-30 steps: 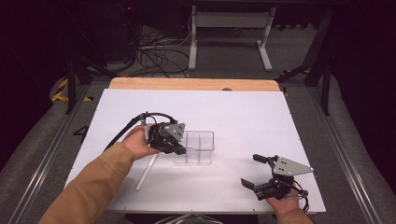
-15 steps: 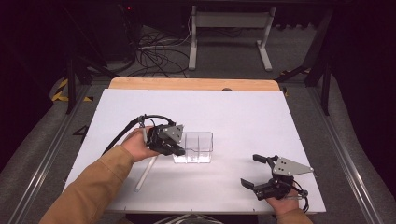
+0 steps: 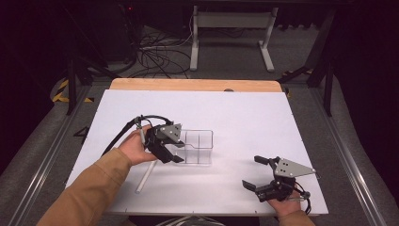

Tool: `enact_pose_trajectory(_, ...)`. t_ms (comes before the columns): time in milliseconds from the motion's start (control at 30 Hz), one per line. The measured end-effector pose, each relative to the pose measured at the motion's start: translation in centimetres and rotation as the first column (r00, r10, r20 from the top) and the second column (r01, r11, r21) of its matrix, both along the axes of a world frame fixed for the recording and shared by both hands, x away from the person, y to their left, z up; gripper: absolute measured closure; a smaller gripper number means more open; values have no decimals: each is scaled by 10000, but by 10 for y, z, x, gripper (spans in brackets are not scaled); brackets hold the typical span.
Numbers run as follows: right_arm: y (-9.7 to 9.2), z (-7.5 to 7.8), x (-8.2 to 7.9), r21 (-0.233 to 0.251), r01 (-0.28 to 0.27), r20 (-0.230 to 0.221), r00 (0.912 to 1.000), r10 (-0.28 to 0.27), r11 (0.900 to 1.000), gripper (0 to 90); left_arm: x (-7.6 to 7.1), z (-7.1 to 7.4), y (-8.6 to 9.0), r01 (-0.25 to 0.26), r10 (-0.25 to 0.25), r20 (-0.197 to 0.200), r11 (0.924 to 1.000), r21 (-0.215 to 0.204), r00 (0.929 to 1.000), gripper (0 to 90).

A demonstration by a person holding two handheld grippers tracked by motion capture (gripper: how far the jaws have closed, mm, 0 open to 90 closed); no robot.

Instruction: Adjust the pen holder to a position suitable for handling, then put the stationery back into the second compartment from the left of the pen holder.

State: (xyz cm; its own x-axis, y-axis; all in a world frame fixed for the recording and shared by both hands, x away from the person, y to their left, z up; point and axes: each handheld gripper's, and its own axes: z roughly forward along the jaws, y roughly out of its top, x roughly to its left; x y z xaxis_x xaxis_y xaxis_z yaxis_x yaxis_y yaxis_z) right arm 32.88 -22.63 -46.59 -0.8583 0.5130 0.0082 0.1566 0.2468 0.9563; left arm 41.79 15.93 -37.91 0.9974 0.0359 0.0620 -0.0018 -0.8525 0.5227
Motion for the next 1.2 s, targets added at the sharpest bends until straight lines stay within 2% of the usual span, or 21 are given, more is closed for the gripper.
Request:
enact_pose_trajectory(133,0,0,0,25,0,3,10000,0,10000,34,-2,0,-1,-98,99,-70,9999,127,9999,410)
enact_pose_trajectory(200,0,0,0,17,2,0,10000,-2,10000,34,-3,2,-1,-333,331,203,9994,114,9992,378)
enact_pose_trajectory(267,0,0,-1,1,27,-26,10000,-27,10000,34,-3,4,2,-637,638,283,9980,-39,9976,350)
enact_pose_trajectory(400,0,-1,0,-43,12,-53,10000,-12,10000,34,-3,5,8,-776,782,240,9967,-250,9966,343)
enact_pose_trajectory(500,0,-1,0,1,-1,-38,10000,1,10000,34,-5,10,13,-800,822,283,9941,-728,9962,339)
enact_pose_trajectory(667,0,-1,0,-3,-1,-27,10000,1,10000,34,-11,23,25,-1187,1262,369,9797,-1614,9913,316)
enact_pose_trajectory(767,0,-1,0,16,6,-37,10000,-6,10000,33,-14,31,33,-1482,1595,349,9645,-2186,9866,292)
enact_pose_trajectory(933,0,0,-1,14,45,-29,10000,-45,10000,31,-23,41,45,-2040,2203,216,9322,-2990,9752,220)
enact_pose_trajectory(1000,-1,0,-1,35,73,-24,10000,-73,10000,29,-27,44,49,-2209,2412,204,9168,-3328,9703,212)
enact_pose_trajectory(1100,-1,0,-3,-36,136,20,9999,-136,9999,28,-31,47,55,-2503,2690,-29,8924,-3754,9631,194)
enact_pose_trajectory(1167,-2,0,-4,12,176,59,9998,-176,9998,27,-34,49,59,-2743,2936,-128,8758,-3972,9558,173)
enact_pose_trajectory(1200,-3,0,-4,24,202,67,9998,-202,9998,26,-35,49,62,-2921,3122,-179,8655,-4069,9499,161)
